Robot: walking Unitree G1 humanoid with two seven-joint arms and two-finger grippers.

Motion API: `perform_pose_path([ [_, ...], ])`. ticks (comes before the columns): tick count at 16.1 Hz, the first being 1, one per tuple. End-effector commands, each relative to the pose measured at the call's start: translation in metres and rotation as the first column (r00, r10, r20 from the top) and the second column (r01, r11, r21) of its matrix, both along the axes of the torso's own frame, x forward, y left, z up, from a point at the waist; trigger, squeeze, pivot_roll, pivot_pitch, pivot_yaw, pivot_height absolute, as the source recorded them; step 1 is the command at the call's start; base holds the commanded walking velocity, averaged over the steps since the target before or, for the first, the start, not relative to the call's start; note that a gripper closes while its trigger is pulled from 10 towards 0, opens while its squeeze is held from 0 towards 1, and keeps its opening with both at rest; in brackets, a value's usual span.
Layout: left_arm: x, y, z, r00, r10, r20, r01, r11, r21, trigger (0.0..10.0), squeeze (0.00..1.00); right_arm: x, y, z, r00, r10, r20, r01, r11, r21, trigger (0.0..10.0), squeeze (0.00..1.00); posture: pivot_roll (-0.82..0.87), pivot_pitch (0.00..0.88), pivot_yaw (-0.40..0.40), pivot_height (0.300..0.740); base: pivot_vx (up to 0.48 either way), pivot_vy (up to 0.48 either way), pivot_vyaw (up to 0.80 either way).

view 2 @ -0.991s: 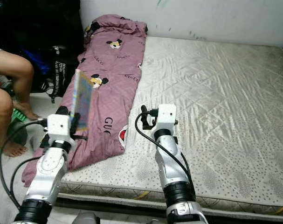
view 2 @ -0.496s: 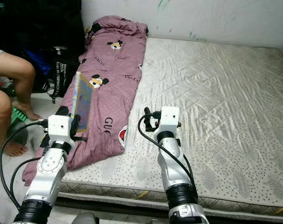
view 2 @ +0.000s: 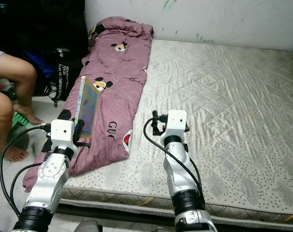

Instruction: Clean up the room

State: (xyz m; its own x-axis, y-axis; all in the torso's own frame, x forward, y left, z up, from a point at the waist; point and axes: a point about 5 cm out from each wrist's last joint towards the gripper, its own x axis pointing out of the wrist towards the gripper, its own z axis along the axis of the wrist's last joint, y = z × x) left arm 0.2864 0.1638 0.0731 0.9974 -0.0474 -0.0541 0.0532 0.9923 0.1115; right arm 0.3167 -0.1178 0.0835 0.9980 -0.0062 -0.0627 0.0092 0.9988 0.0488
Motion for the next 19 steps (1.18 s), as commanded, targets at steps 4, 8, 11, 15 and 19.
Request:
perform_pose_path([
  [4,0.010,-0.002,0.012,0.999,-0.020,0.039,0.020,1.000,0.018,10.0,0.00,0.005,-0.002,-0.001,0.999,-0.020,-0.027,0.021,1.000,0.004,10.0,0.00,0.12,0.000,-0.026,0.740,0.000,0.000,-0.60],
  [8,0.013,-0.007,0.013,0.997,-0.057,0.048,0.055,0.998,0.044,10.0,0.00,0.007,-0.002,0.000,1.000,-0.020,-0.015,0.020,1.000,0.002,10.0,0.00,0.13,0.000,-0.028,0.740,0.000,0.000,-0.80],
  [11,0.014,-0.010,0.014,0.995,-0.082,0.056,0.078,0.995,0.058,10.0,0.00,0.008,0.000,0.001,1.000,-0.013,-0.009,0.013,1.000,-0.001,10.0,0.00,0.12,0.000,-0.028,0.740,0.000,0.000,0.00],
  [15,0.015,-0.011,0.015,0.993,-0.094,0.066,0.090,0.994,0.063,10.0,0.00,0.010,0.000,0.002,1.000,-0.012,-0.004,0.012,1.000,-0.001,10.0,0.00,0.12,0.000,-0.029,0.740,0.000,-0.071,0.00],
  [19,0.015,-0.011,0.016,0.993,-0.093,0.067,0.089,0.994,0.061,10.0,0.00,0.010,0.000,0.002,1.000,-0.014,-0.004,0.014,1.000,0.001,10.0,0.00,0.12,0.000,-0.028,0.740,0.000,-0.317,0.00],
])
